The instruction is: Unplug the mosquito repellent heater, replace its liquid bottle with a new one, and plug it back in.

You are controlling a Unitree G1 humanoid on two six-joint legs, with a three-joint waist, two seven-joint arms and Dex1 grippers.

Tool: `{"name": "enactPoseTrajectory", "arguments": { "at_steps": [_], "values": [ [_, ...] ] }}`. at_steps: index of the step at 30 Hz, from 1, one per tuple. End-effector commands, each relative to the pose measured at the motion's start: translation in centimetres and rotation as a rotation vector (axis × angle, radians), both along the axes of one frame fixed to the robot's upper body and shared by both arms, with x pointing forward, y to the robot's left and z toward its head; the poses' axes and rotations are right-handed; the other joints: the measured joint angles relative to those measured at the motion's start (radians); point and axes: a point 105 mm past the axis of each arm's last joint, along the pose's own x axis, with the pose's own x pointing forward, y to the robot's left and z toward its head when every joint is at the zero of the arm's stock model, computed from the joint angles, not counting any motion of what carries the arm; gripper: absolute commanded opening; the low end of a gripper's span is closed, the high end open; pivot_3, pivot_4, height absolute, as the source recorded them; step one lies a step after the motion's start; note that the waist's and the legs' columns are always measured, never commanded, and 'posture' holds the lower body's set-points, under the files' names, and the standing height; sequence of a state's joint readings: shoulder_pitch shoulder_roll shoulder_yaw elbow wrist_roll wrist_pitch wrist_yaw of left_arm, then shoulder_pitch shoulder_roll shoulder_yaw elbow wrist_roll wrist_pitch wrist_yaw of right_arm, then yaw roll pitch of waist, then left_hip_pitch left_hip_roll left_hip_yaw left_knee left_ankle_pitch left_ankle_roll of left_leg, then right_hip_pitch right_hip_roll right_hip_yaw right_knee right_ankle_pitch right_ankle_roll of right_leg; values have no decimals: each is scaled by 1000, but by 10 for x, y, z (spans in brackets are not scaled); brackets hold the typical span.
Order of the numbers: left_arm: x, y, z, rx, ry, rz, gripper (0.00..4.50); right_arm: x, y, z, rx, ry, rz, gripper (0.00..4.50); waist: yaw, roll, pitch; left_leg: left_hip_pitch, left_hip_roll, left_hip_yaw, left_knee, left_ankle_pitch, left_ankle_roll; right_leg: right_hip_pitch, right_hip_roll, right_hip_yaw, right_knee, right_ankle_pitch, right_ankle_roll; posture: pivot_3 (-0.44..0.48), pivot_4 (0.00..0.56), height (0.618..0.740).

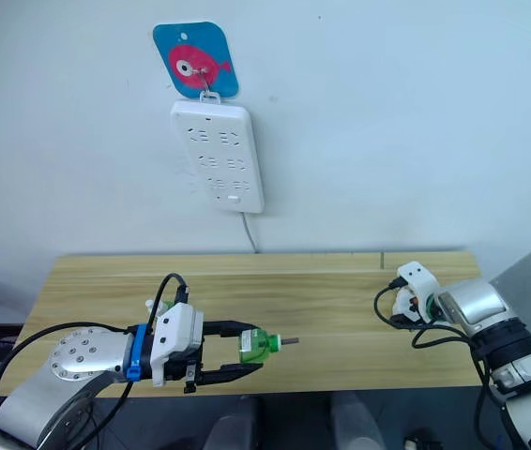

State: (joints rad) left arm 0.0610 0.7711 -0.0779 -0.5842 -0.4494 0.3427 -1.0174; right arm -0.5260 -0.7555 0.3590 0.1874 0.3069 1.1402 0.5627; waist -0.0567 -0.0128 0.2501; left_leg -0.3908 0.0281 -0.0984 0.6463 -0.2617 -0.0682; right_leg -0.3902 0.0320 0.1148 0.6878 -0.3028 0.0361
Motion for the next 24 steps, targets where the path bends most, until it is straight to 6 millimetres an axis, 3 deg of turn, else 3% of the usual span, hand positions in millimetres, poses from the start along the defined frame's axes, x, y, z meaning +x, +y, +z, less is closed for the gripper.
{"name": "enactPoseTrajectory", "arguments": {
  "at_steps": [1, 6, 9, 12, 15, 19, 24],
  "values": [
    [7, -3, 7, -52, -9, 12, 2247, 4, 2, 35, 27, -110, 11, 4500, -1, 1, 1, 0, 0, 0, 0, 0, 0, 0, 0, 0, 0, 0, 0, -41, 239, 740],
    [28, -4, 11, -118, -37, 76, 2247, -20, 2, 81, 73, -243, 91, 4500, 1, 2, 0, -3, 0, -4, 0, 0, 0, -1, -1, -4, -2, 0, 0, -100, 224, 740],
    [39, -8, 15, -200, -49, 125, 2247, -42, 31, 111, 256, -337, 220, 4500, -5, 2, 0, -7, 0, -8, 0, 0, 0, 0, -1, -9, -6, 1, 0, -139, 213, 740],
    [45, -17, 27, -298, -113, 136, 2247, -54, 61, 139, 428, -546, 308, 4500, -15, 2, -2, -7, 1, -10, 0, 0, 0, 0, -2, -12, -6, 1, 0, -166, 201, 740],
    [44, -25, 37, -365, -138, 148, 2247, -62, 80, 147, 621, -605, 253, 4500, -31, 3, -4, -7, 0, -11, 0, 0, -1, 1, -2, -13, -5, 1, 0, -190, 188, 740],
    [44, -28, 43, -420, -184, 186, 2247, -71, 106, 156, 993, -537, 158, 4500, -54, 4, -6, -7, 0, -10, 1, 2, -4, 1, -2, -12, -5, 2, 0, -205, 172, 740],
    [50, -31, 53, -487, -226, 250, 2247, -71, 127, 165, 1216, -499, 67, 4500, -65, 4, -10, -7, -1, -10, 1, 3, -5, 1, -2, -12, -4, 2, 1, -205, 157, 740]
  ]
}}
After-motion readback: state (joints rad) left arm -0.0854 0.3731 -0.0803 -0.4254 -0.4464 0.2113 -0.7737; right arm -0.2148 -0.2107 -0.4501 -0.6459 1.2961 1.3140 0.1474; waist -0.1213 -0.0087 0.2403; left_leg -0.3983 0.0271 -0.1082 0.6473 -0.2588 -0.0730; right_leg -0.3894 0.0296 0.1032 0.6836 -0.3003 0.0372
